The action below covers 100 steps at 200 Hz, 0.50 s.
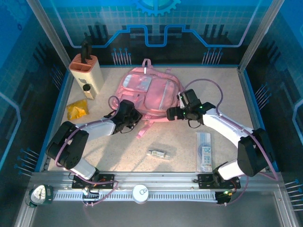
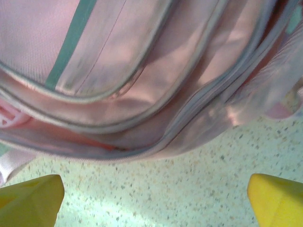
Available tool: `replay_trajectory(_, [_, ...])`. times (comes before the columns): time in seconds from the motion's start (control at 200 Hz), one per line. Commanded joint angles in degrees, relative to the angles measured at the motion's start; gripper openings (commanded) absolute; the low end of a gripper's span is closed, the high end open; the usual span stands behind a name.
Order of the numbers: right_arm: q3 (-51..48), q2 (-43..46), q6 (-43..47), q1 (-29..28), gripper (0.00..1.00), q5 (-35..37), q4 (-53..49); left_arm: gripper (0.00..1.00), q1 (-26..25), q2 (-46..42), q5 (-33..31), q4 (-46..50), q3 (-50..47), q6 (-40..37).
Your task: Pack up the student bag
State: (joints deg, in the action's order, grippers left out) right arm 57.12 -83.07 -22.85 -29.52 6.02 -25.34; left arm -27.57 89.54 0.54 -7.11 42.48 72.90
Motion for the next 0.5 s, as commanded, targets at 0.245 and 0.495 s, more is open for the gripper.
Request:
replay_trajectory(0.245, [-5.0,-0.7,-6.3,-17.0,0.91,6.7,9.7,0.00,-5.8,0.0,3.6,-3.9,4.7,4.5])
replay_trajectory(0.495, [-6.0,-6.3,-12.4,-21.7,0.67,10.5,19.8,0.00,-7.2,-0.2,3.7,-4.7,5.0,5.0])
